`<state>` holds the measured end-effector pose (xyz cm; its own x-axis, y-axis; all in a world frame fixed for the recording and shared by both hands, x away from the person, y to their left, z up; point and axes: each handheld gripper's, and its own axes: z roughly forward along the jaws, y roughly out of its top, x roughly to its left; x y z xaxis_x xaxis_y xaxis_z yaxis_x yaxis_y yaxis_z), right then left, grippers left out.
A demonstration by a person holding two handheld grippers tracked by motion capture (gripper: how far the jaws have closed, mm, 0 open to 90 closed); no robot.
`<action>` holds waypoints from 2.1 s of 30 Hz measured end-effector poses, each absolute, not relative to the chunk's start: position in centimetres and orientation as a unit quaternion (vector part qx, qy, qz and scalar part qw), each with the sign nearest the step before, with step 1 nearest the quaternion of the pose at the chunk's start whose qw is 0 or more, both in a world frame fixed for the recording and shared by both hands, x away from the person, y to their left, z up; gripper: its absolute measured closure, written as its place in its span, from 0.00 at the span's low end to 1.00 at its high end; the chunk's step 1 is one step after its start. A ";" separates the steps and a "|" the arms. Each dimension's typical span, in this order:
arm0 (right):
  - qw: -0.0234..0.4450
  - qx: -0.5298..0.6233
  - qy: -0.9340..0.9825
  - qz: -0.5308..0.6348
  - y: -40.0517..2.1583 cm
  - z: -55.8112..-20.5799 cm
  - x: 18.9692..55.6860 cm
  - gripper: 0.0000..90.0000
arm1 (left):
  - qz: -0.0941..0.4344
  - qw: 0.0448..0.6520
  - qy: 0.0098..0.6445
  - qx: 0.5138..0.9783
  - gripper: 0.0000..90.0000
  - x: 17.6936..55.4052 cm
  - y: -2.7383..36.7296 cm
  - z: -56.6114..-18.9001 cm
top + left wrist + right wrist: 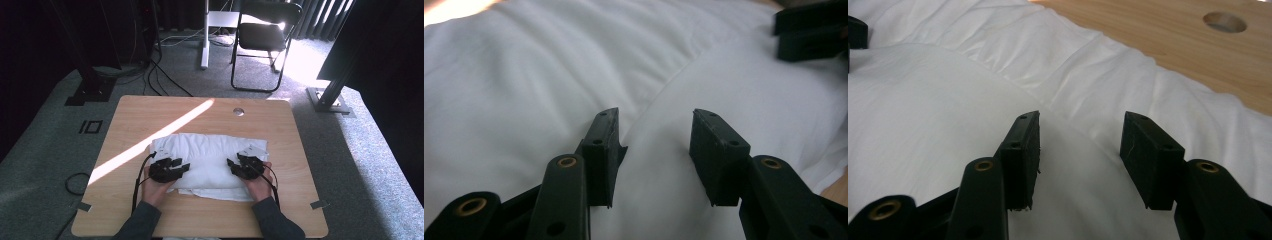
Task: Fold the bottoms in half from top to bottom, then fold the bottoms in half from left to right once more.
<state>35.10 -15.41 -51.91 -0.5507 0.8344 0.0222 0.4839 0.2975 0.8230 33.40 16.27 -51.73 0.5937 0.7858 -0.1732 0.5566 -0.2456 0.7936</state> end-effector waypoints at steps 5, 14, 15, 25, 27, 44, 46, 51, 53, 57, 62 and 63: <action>0.207 0.428 0.786 0.395 -16.3 -52.5 33.8 0.58 | 0.147 0.398 0.447 0.788 0.63 32.7 17.4 -53.6; 0.151 0.447 0.788 0.396 -17.3 -55.0 34.5 0.57 | 0.161 0.417 0.465 0.764 0.58 32.7 18.4 -54.4; 0.147 0.448 0.787 0.399 -17.4 -55.0 34.6 0.57 | 0.168 0.415 0.470 0.761 0.54 32.7 18.6 -54.2; 0.139 0.448 0.785 0.404 -17.6 -55.3 34.8 0.57 | 0.203 0.355 0.551 0.727 0.17 34.1 21.3 -55.0; 0.140 0.448 0.785 0.405 -17.5 -55.3 34.7 0.57 | 0.198 0.350 0.562 0.723 0.14 34.4 21.3 -55.4; 0.136 0.445 0.783 0.413 -17.7 -55.4 34.8 0.57 | 0.233 0.314 0.596 0.701 0.00 34.7 20.7 -55.9; 0.136 0.446 0.782 0.414 -17.7 -55.4 34.7 0.57 | 0.232 0.312 0.592 0.707 0.00 34.7 20.6 -55.8; 0.138 0.446 0.781 0.414 -17.7 -55.5 34.7 0.57 | 0.217 0.318 0.585 0.714 0.06 34.6 20.7 -55.5; 0.139 0.446 0.781 0.414 -17.7 -55.5 34.7 0.57 | 0.210 0.321 0.577 0.721 0.19 34.3 20.3 -55.2; 0.141 0.446 0.781 0.414 -17.6 -55.4 34.6 0.57 | 0.189 0.341 0.564 0.728 0.51 33.8 19.9 -55.0; 0.142 0.446 0.782 0.411 -17.5 -55.3 34.5 0.57 | 0.161 0.368 0.556 0.728 0.89 33.8 20.1 -55.1; 0.141 0.448 0.782 0.410 -17.5 -55.2 34.5 0.56 | 0.148 0.385 0.555 0.722 0.89 33.9 20.6 -54.9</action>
